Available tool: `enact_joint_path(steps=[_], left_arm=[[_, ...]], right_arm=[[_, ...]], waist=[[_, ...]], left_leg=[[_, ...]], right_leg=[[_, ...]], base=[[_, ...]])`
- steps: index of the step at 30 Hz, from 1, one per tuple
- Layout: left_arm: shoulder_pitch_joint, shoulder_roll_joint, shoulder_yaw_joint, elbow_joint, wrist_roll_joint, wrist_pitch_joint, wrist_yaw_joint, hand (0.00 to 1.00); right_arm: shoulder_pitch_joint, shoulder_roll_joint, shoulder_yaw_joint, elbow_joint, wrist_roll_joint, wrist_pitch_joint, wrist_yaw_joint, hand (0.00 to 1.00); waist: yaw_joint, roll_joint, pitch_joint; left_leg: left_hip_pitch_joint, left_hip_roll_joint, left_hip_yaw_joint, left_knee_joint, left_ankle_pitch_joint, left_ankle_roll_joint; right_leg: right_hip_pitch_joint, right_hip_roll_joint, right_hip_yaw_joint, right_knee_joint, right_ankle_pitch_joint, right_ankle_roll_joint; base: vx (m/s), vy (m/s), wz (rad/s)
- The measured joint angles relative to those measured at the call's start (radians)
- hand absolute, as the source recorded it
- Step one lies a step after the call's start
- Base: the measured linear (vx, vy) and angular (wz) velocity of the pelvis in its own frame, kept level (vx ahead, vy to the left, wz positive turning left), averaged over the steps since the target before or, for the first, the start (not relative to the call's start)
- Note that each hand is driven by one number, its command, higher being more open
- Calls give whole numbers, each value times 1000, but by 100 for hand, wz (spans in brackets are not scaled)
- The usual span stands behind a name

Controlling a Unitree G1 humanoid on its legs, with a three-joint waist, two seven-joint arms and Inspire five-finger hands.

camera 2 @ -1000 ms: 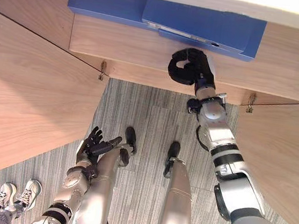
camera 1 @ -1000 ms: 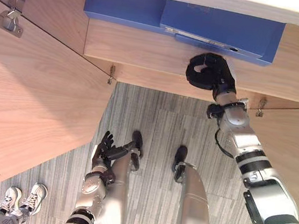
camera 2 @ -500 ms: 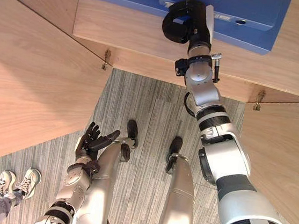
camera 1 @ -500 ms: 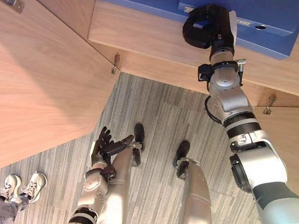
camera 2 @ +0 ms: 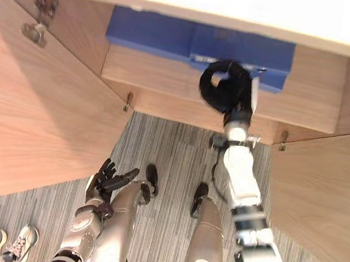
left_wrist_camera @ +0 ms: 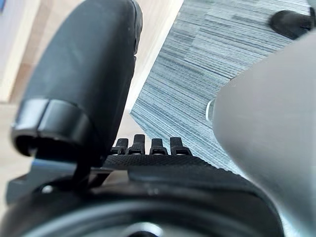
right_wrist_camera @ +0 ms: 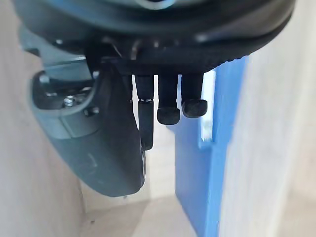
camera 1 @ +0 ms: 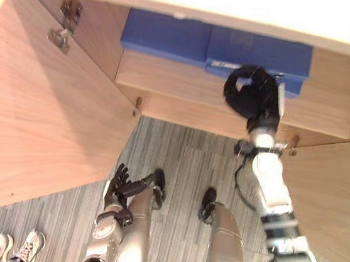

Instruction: Walk over to the cabinet, pick up the folder, carry it to the office cabinet, place the folder inside the office cabinet, then close the office cabinet door

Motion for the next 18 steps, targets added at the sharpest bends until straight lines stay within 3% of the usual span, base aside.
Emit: enact_joint_path(steps=[3,4,11,13,14,18], left_arm=[[23,37,-9,82,22,13,-7,100],[32,47,-9,109,23,18,-10,100],[109,55,0,160,83,33,-20,100],[121,54,17,161,102,33,-20,100],[123,53,29,192,141,36,-17,100],[126,46,29,229,159,48,-17,100]], right_arm=[[100,49,21,75,-23,0,57,0],[130,63,21,121,-54,0,71,100],[305,113,-28,389,-232,15,102,100],[339,148,-108,486,-238,25,94,100],[368,168,-258,631,-219,46,56,100],[400,166,-311,670,-148,58,39,100]], waist=[[-7,-28,-38],[-9,-36,-52],[-15,-55,-203],[-28,-58,-239],[-53,-62,-268],[-76,-67,-272]], left_leg=[[97,-8,13,-117,45,-5],[136,-8,20,-149,56,-6],[376,-38,86,-378,98,-27],[451,-51,107,-476,134,-31],[538,-60,138,-566,166,-35],[550,-67,158,-566,169,-31]], right_leg=[[88,19,-1,-117,46,1],[129,27,-1,-158,57,6],[341,49,42,-392,132,28],[382,54,59,-438,151,31],[419,62,92,-458,159,31],[425,67,121,-491,184,28]], base=[[158,-54,-8],[203,-34,-13],[186,6,-23],[102,35,-45],[24,59,-56],[-66,32,-29]])
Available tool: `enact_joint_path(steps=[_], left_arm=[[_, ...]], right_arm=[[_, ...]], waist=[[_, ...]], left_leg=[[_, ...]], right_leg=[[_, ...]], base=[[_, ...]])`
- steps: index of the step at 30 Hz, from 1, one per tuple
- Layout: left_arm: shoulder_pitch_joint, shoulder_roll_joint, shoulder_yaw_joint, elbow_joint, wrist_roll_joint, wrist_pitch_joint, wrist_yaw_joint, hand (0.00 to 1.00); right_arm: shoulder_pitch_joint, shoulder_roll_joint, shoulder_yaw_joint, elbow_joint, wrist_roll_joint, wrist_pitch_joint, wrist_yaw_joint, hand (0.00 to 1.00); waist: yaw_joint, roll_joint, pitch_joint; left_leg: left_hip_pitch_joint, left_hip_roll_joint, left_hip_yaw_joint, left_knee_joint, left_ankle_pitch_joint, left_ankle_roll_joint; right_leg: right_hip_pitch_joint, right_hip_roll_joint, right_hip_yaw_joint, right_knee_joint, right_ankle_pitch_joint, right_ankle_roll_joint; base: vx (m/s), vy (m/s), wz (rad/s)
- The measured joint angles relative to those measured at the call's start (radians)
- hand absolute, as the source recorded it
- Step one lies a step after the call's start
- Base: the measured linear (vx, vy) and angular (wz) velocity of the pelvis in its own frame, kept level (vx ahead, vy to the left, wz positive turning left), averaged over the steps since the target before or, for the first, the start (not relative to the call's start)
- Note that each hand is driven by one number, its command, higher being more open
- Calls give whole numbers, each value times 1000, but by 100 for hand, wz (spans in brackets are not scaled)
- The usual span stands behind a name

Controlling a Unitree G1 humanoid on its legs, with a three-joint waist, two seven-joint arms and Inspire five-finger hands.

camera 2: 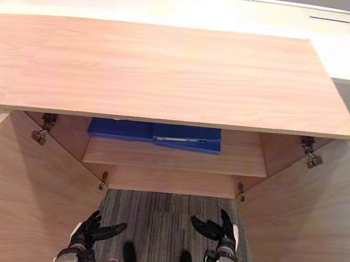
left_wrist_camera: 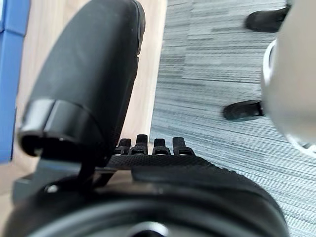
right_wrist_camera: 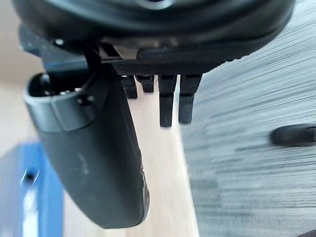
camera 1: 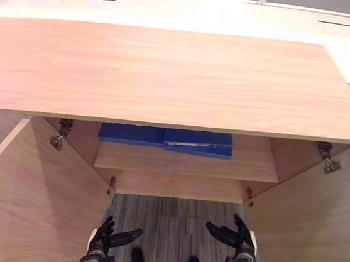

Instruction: Walk over to the cabinet, pick up the folder, carry it to the office cabinet, place the folder inside the office cabinet, then close the office cabinet door

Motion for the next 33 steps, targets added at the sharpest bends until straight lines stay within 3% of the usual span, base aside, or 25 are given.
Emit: enact_joint_path(steps=[3,6,12,15,18,20,23,26,33], left_arm=[[16,-9,5,0,-3,10,5,100],[26,-9,9,1,-1,10,11,100],[57,-16,19,1,-2,10,9,100],[75,-16,18,1,0,8,-4,100],[79,-15,15,2,1,6,-14,100],[78,-15,7,1,2,3,-21,100],[71,-17,-36,-9,2,-10,-32,100],[58,-20,-80,-35,1,-19,-34,100],[58,-31,-146,-92,-1,-43,-49,100]], right_arm=[[-1,20,-68,48,70,0,0,100],[14,32,-160,43,188,0,-21,100],[54,11,-367,-101,304,-1,-54,100],[53,-61,-427,-224,303,-3,-65,100],[-21,-166,-458,-254,302,-14,-63,100],[-76,-227,-457,-254,300,-19,-60,100],[-196,-374,-410,-240,294,-27,-52,100],[-323,-533,-290,-138,292,-33,-32,100],[-434,-639,-178,-28,281,-33,-11,100]], waist=[[1,2,-2],[-19,6,-5],[-54,23,-18],[-77,47,-29],[-87,68,-16],[-89,87,-5],[-102,143,24],[-104,187,52],[-103,206,70]], left_leg=[[24,2,57,-5,-3,-2],[51,1,116,-5,-22,-13],[78,-4,224,-5,-66,-11],[84,-6,307,1,-88,-18],[85,-4,365,46,-119,-20],[83,2,364,72,-142,-20],[68,6,366,105,-181,-30],[61,11,369,124,-203,-34],[39,9,345,142,-209,-33]], right_leg=[[-2,8,60,-17,21,-1],[-8,15,133,-29,32,-2],[-50,31,269,-38,54,-12],[-86,46,346,-38,70,-23],[-105,56,413,-41,93,9],[-111,61,440,-48,100,13],[-131,65,466,-52,110,26],[-145,63,469,-51,115,34],[-155,52,453,-54,115,34]], base=[[-115,27,-57],[-115,34,-71],[-31,19,-76],[56,7,-82],[97,-18,-73],[102,-57,-62],[101,-89,-54],[30,-71,-25],[-37,-64,6]])
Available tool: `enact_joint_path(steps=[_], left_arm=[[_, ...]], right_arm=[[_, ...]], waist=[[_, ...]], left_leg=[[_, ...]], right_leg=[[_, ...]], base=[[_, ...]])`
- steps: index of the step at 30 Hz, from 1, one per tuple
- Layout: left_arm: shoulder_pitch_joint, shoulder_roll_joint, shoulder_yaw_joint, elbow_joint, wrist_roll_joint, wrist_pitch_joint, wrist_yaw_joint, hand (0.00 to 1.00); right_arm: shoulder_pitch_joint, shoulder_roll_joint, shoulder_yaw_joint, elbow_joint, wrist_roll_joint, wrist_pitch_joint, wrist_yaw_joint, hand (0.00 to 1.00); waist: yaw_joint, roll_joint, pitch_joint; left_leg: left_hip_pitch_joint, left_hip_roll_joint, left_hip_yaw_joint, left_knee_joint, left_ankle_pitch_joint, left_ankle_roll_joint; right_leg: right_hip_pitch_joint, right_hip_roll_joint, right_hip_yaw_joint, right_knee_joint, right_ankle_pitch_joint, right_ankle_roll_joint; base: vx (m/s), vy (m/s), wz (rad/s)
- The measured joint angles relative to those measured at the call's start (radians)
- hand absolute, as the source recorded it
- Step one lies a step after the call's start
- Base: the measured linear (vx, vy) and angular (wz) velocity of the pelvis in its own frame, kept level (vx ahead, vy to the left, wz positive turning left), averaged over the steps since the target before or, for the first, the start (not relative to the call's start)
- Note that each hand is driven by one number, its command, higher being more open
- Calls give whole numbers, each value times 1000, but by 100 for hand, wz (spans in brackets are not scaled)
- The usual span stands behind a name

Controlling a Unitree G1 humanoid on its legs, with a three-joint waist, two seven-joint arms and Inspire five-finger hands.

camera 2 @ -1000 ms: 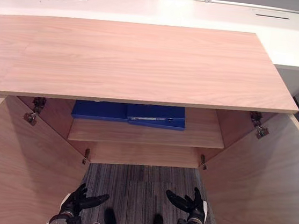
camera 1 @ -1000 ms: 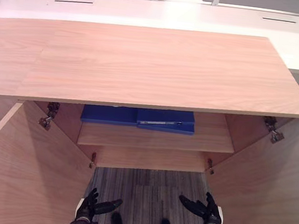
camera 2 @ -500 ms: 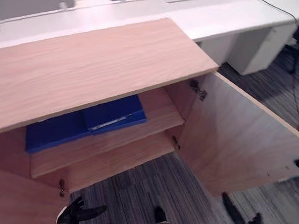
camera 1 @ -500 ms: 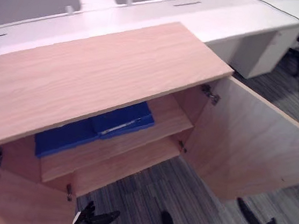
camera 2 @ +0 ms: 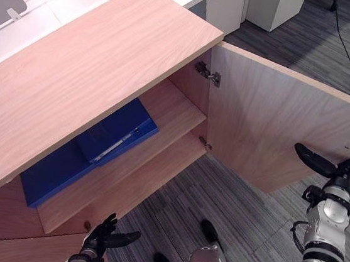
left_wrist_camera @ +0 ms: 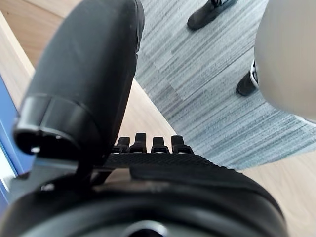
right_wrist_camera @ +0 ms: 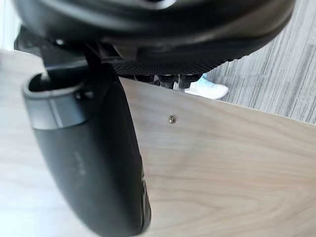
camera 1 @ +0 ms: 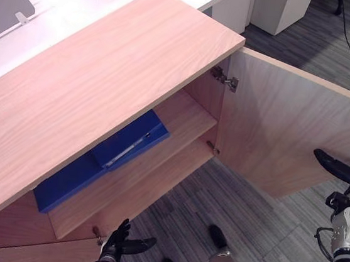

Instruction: Walk over to the cabinet, pick up the folder, carry it to the office cabinet, place the folder inside the office cabinet, then close the office cabinet door

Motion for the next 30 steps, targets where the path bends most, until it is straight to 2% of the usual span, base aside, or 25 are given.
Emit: enact_joint_path(steps=[5,8,9,13,14,17,19,21,23,25,26,28,30], left_arm=[[8,-4,-17,4,1,0,-1,100],[9,-5,-11,13,4,1,3,100],[1,-32,49,24,56,4,14,100],[-23,-38,49,50,63,4,13,100],[-21,32,94,102,101,11,-2,100],[-25,30,93,104,101,9,-8,100],[-25,38,91,122,101,8,-7,100],[-44,58,88,159,105,11,-18,100],[-47,80,94,167,119,11,-20,100],[-47,117,105,177,121,15,-20,100],[-47,117,106,177,121,17,-19,100],[-58,107,106,178,121,25,-16,100],[-67,101,105,174,138,26,-15,100]], right_arm=[[11,-20,7,-24,0,5,-5,100],[144,-11,-5,-196,-4,17,-16,100],[400,255,-65,-624,-78,12,-14,100],[472,316,-37,-682,-110,9,1,100],[923,400,314,-1032,-106,7,236,100],[918,381,377,-1058,-133,8,301,100],[924,318,418,-1115,-136,8,322,100],[1003,135,429,-1313,-85,14,386,100],[1016,89,436,-1360,15,8,419,100],[906,159,537,-1331,33,4,435,100],[868,192,566,-1309,32,3,433,100],[740,296,647,-1205,7,0,401,100],[634,359,679,-1100,-20,-11,369,100]], waist=[[-6,-6,8],[-16,-3,8],[-65,-19,13],[-63,-50,6],[-72,-190,-19],[-57,-191,-35],[-47,-203,-41],[-33,-197,-50],[-32,-224,-53],[-21,-276,-82],[-19,-288,-89],[3,-303,-100],[22,-300,-102]], left_leg=[[-9,1,-22,4,0,0],[-15,4,-33,3,0,0],[-1,17,-29,-3,1,1],[4,14,-22,7,-1,2],[17,65,40,76,-32,-16],[9,65,33,95,-37,-17],[0,66,19,112,-40,-13],[-5,73,-21,134,-42,2],[0,77,-63,139,-42,4],[-11,79,-109,143,-42,2],[-14,76,-125,142,-41,3],[-20,60,-163,134,-38,12],[-34,45,-206,132,-34,19]], right_leg=[[-1,-4,-19,-8,0,0],[2,-4,-35,-15,1,1],[15,7,-33,-15,7,2],[17,10,-20,-14,14,3],[18,51,51,-13,42,-4],[16,44,46,-9,40,-2],[18,39,34,-8,44,-7],[44,31,-6,-3,45,-6],[69,28,-48,-3,43,-5],[83,22,-90,-2,37,-13],[85,19,-99,-1,35,-15],[91,3,-133,12,21,-16],[91,-13,-172,30,3,-17]], base=[[-42,-63,10],[-12,-103,4],[-31,-194,-13],[-126,-142,-28],[-308,-279,-87],[-142,-118,-20],[-29,-25,20],[0,-19,48],[-24,-27,59],[-54,-40,53],[-50,-33,44],[-84,-9,55],[-58,13,60]])
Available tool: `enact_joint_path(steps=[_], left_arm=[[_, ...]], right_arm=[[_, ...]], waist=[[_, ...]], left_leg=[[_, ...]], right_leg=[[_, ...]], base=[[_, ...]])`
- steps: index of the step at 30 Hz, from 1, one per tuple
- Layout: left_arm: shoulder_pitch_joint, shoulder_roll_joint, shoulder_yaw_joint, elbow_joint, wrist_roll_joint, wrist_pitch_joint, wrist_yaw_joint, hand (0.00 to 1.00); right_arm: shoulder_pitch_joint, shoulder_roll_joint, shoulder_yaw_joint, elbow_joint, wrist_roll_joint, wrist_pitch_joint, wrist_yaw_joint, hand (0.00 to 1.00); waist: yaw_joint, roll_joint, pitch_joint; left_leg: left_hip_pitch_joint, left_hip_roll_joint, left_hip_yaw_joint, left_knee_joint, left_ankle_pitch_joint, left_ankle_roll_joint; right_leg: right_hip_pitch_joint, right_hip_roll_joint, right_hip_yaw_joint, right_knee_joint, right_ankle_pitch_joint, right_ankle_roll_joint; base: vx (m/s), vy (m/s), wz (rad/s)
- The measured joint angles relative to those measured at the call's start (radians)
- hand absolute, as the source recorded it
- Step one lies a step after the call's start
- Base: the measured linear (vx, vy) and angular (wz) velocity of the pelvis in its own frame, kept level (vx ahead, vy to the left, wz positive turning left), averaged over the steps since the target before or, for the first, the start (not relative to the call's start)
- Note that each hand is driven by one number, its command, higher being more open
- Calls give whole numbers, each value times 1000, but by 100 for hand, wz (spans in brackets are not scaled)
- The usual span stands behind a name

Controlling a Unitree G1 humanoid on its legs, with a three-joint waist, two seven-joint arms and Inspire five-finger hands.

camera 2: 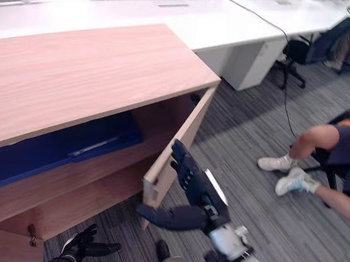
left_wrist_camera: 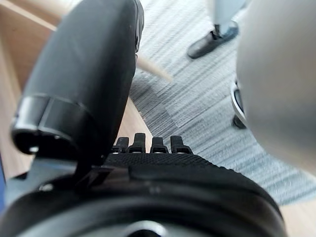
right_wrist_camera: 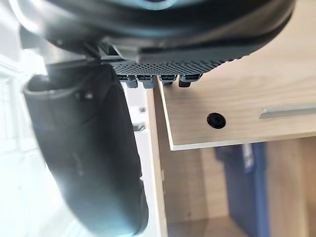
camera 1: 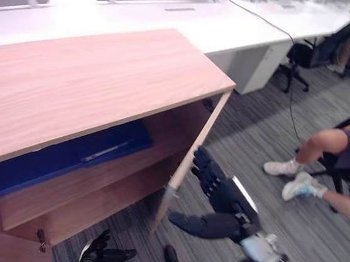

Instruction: Walk over to the cabinet, pick up the folder, carry it to the office cabinet, place the folder inside the office cabinet, then close the office cabinet door

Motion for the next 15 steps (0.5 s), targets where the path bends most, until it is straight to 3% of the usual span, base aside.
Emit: enact_joint_path(steps=[6,7,10,15], left_arm=[[-27,-5,-1,-5,-4,12,36,100],[-25,-5,1,-11,-11,13,39,100],[-19,-4,5,-11,-19,20,41,100],[-11,-19,42,-20,-26,19,46,100]], right_arm=[[-267,106,-63,266,-98,-52,-150,100],[-256,114,-90,300,-110,-86,-176,100],[-263,131,-162,379,-121,-119,-239,100],[-290,162,-275,453,-125,-139,-341,100]], waist=[[68,4,-2],[77,9,-2],[79,29,-2],[93,38,-1]], left_leg=[[-51,-59,-190,-64,78,24],[-56,-68,-223,-72,89,32],[-57,-91,-282,-108,118,39],[-42,-128,-377,-246,215,55]], right_leg=[[21,-58,-193,7,-46,-13],[31,-67,-227,8,-49,-9],[46,-79,-282,12,-62,5],[48,-95,-368,8,-75,10]], base=[[3,0,98],[28,3,77],[-11,10,63],[-79,21,56]])
